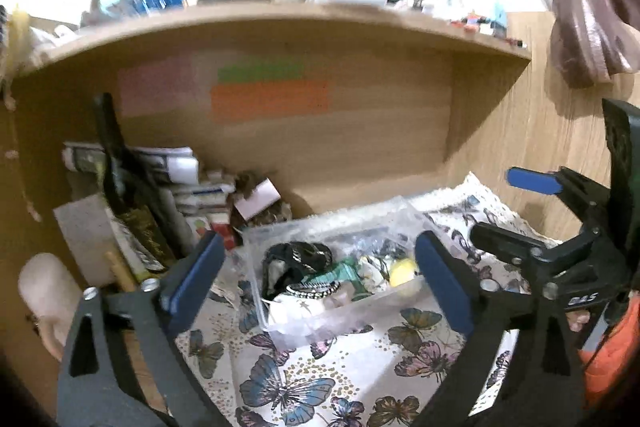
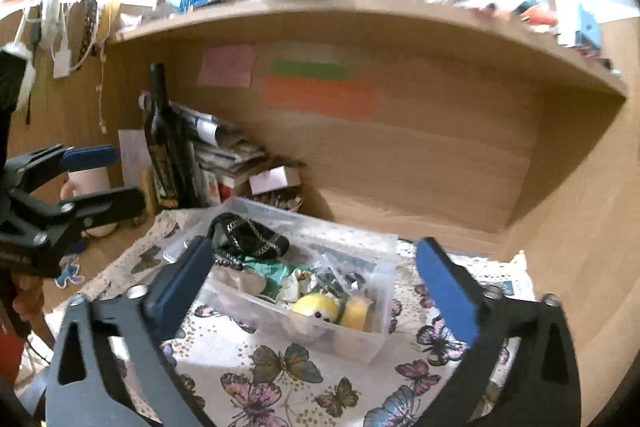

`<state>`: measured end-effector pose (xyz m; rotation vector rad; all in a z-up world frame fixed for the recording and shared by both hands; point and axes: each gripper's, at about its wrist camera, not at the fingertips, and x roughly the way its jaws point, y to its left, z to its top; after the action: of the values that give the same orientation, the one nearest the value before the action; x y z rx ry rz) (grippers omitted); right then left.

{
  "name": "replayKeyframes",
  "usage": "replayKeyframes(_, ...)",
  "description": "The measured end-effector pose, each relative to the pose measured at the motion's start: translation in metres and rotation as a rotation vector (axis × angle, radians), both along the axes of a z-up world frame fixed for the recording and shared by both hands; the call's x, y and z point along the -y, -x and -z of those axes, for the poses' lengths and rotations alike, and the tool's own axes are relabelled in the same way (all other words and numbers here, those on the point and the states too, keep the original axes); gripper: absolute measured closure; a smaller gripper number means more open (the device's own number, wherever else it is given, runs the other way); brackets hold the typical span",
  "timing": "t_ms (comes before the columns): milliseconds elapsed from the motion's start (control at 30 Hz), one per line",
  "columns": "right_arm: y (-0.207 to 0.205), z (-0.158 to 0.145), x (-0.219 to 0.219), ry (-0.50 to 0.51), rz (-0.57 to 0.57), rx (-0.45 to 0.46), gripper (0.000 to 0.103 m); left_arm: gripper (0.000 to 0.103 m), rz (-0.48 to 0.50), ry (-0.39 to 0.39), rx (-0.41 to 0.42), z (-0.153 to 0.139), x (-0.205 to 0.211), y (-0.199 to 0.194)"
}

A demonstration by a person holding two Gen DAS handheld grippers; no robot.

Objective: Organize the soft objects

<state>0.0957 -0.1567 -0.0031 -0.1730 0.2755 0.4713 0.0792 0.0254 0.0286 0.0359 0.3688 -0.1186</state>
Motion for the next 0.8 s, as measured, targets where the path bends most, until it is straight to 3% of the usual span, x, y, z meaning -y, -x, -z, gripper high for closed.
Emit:
replayKeyframes(133,0.012,-0.004,0.008,-0.047,0.001,0.007,0.0,0.0,-0.037,-0.015,0.065,-0.003,0.007,0.024)
replayKeyframes(300,0.024,-0.004,0.018,-0.111,-0.012,0.003,0.0,0.0,-0.027,0.004,0.066,-0.003,0.011,0.035)
replayKeyframes(800,0.036,0.004,0.023,-0.15,-0.007,0.003,0.0,0.0,-0.027,0.046,0.075,0.004,0.014,0.044)
